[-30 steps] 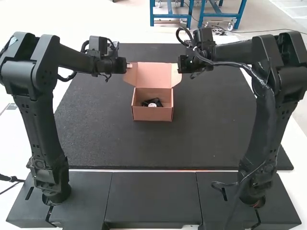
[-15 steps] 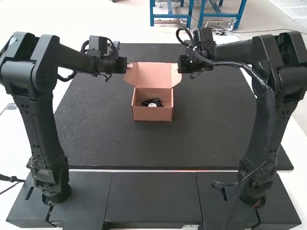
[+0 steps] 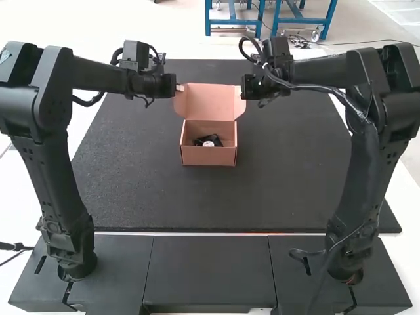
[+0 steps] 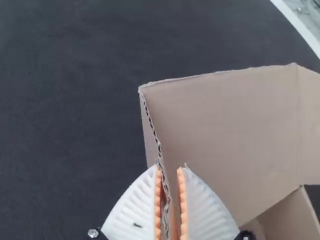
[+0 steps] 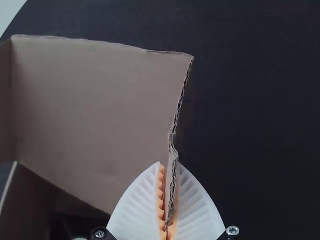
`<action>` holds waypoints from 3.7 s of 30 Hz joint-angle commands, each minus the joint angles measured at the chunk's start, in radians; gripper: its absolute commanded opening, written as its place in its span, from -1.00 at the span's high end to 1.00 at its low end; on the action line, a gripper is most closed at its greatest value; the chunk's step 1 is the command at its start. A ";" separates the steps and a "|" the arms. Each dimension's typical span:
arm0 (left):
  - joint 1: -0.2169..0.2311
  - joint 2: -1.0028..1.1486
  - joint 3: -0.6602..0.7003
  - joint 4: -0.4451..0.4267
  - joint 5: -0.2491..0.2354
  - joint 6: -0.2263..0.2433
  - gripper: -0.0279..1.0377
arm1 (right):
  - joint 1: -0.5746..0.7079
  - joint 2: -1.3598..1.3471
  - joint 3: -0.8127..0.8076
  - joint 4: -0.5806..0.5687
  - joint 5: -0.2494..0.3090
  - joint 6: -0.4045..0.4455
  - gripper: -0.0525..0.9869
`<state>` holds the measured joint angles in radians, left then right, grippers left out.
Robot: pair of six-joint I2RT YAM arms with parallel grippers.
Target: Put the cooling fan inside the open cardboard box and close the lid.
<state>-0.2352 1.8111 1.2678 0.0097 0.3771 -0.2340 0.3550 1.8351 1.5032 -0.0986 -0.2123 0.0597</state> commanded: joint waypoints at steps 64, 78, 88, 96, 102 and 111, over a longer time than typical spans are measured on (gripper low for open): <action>-0.107 -0.450 -0.528 -0.040 0.017 -0.005 0.64 | 0.205 -0.304 -0.569 0.155 -0.013 0.051 0.79; -0.113 -0.450 -0.601 0.036 0.017 -0.010 0.64 | 0.217 -0.306 -0.653 0.270 -0.009 0.058 0.48; -0.110 -0.450 -0.596 0.058 0.017 -0.018 0.08 | 0.213 -0.306 -0.644 0.284 -0.004 0.069 0.03; -0.107 -0.478 -0.561 0.003 0.037 -0.011 -0.57 | 0.208 -0.333 -0.621 0.247 0.008 0.068 -0.48; -0.107 -0.564 -0.530 -0.097 0.057 0.022 -0.66 | 0.206 -0.385 -0.584 0.180 0.019 0.057 -0.71; -0.105 -0.638 -0.482 -0.194 0.075 0.022 -0.66 | 0.208 -0.450 -0.494 0.030 0.014 0.061 -0.84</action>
<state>-0.3405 1.2034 0.7448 -0.1738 0.4248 -0.2245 0.5625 1.4250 0.9802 -0.0425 -0.2016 0.1204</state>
